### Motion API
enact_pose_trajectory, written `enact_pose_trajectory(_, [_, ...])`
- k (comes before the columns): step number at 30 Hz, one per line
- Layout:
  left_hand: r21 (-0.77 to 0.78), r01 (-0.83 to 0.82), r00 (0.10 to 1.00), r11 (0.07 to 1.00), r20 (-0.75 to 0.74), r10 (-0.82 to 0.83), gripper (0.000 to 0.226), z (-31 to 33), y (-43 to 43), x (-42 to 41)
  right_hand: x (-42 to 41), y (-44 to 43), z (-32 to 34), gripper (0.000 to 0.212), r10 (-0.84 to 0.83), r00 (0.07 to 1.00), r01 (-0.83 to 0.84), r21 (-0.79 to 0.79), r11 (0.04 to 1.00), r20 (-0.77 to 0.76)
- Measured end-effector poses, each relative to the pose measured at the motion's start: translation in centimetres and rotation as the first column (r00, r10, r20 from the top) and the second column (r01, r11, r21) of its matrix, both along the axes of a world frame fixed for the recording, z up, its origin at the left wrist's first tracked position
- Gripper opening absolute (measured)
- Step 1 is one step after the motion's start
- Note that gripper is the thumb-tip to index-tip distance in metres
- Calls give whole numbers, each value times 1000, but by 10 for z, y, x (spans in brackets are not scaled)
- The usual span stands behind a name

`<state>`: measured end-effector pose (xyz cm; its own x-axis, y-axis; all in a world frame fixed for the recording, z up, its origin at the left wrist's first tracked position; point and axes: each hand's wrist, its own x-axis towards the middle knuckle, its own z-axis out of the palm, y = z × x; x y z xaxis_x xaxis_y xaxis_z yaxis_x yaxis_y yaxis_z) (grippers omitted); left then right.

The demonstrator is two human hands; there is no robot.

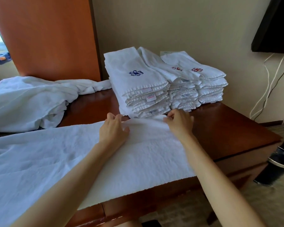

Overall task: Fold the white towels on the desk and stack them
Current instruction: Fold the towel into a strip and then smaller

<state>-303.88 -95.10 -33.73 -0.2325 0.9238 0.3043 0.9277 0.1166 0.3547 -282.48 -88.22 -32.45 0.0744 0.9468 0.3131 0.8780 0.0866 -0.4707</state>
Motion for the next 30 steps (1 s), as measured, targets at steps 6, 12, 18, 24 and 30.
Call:
enact_pose_trajectory(6, [93,-18,1000,995,21,16,29,2,9,-9,-3,-8,4,19,108,932,-22,246,969,-345])
enact_pose_trajectory(12, [238,31,995,971,84,-52,19,8,28,-17,-3,7,9,17,255,835,-104,315,943,-488])
enact_pose_trajectory(18, [292,58,986,955,135,-101,15,11,40,-17,-4,25,5,14,223,825,-158,167,973,-519])
enact_pose_trajectory(24, [388,145,989,910,-87,-121,17,28,6,-13,24,14,24,9,392,677,-343,204,917,-623])
enact_pose_trajectory(30, [466,403,881,788,-431,-196,18,31,-64,8,81,-39,19,23,524,502,-522,242,818,-688])
